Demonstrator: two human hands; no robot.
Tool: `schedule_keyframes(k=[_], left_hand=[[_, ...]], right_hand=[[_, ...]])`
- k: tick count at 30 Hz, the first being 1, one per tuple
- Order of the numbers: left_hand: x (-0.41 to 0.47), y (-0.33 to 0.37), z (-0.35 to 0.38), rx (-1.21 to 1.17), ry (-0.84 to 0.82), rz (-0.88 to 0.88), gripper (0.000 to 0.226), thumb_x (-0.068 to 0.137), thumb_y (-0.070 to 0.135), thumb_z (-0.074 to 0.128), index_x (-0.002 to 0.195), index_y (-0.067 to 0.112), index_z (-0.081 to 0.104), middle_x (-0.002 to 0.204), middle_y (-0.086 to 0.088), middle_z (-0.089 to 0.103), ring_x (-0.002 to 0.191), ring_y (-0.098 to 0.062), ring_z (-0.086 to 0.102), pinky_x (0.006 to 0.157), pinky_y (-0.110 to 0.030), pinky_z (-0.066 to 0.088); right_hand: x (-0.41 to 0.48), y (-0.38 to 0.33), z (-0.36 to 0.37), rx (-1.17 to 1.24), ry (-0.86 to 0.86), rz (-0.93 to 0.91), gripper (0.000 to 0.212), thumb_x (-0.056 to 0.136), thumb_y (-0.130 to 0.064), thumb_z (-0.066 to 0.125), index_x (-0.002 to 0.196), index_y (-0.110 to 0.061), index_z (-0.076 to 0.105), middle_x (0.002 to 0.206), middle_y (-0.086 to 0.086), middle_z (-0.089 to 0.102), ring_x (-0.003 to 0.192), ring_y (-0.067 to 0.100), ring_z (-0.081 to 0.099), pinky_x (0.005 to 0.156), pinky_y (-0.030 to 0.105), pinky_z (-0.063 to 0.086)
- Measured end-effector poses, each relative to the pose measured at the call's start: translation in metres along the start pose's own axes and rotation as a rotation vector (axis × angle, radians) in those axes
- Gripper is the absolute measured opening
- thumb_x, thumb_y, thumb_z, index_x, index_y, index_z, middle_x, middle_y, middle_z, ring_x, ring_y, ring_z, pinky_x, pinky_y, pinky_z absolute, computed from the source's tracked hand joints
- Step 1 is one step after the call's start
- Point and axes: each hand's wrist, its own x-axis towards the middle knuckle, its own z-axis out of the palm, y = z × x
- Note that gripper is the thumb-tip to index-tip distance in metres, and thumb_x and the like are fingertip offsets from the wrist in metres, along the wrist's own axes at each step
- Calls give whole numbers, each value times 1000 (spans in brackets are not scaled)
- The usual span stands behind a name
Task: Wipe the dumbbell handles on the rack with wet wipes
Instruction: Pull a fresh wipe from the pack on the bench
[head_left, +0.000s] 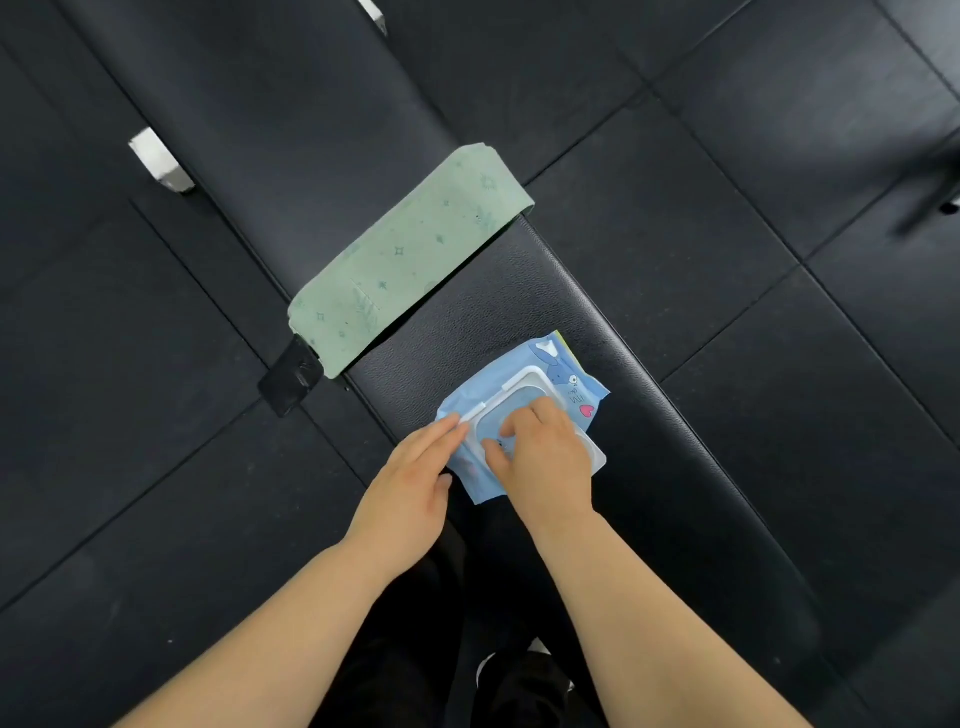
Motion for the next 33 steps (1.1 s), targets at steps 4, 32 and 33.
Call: schedule_keyframes(k=[4,32,33], left_hand=[[2,1,-1,-59,17,-37,53,89,-7,42,137,16,36,129,21,23,121,6,21,88,12,5],[2,1,-7,-194,18,-69,49,88,-10,41,130,13,48,125,15,40,117,4,29,98,-5,18],[2,0,-7,-196,19,-72,48,88,-10,41,130,13,48,125,14,41,116,4,29,97,-5,18]], right_hand=[[7,-5,-2,-211,-187,84,38,87,-36,51,109,-4,53,114,10,50,102,20,51,70,27,42],[14,-16,-12,-445,-408,15,26,96,-15,38,118,-2,42,123,12,41,99,27,58,62,28,33],[13,-17,-12,-445,-410,21,25,95,-14,38,117,-2,42,123,12,41,99,27,57,64,28,33]])
